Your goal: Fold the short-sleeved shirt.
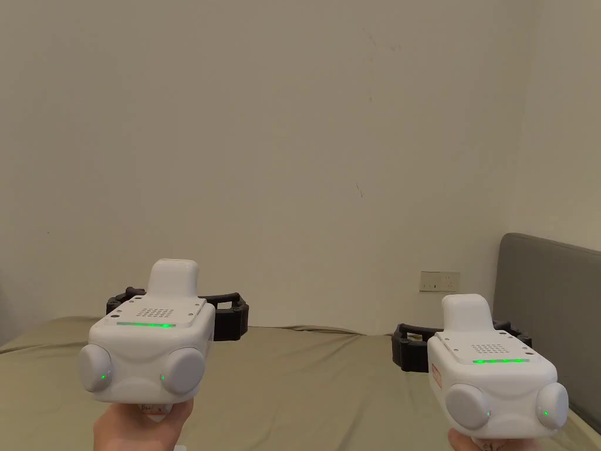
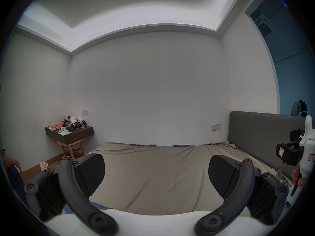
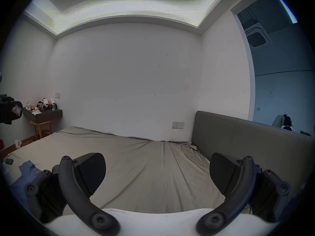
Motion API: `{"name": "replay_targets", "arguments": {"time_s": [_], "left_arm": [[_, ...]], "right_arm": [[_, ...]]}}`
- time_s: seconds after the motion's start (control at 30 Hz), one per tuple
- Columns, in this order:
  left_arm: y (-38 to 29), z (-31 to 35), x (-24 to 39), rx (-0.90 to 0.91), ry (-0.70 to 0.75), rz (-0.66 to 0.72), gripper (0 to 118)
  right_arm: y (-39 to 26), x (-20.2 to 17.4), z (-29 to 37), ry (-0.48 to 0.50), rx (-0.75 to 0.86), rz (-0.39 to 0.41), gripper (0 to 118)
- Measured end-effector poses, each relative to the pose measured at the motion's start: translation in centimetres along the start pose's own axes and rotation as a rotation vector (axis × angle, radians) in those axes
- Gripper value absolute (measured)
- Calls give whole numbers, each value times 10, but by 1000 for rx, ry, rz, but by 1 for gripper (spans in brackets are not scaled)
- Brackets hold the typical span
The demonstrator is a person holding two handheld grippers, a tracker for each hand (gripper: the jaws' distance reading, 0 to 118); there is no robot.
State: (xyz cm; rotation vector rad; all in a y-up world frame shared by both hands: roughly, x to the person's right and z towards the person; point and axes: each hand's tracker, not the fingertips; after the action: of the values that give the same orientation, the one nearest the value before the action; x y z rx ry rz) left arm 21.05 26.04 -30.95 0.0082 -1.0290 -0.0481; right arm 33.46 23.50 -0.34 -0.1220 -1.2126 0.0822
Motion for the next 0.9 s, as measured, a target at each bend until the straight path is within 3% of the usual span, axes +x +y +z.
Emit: {"name": "replay_targets", "arguments": {"time_s": [0.43, 0.9], "left_arm": [[1, 1, 0, 6, 4, -4, 118], [-2, -1, -3, 15, 9, 0, 118]], "right_arm": [[3, 8, 2, 7, 13, -56, 118], [2, 6, 0, 19, 9, -38, 118]]}}
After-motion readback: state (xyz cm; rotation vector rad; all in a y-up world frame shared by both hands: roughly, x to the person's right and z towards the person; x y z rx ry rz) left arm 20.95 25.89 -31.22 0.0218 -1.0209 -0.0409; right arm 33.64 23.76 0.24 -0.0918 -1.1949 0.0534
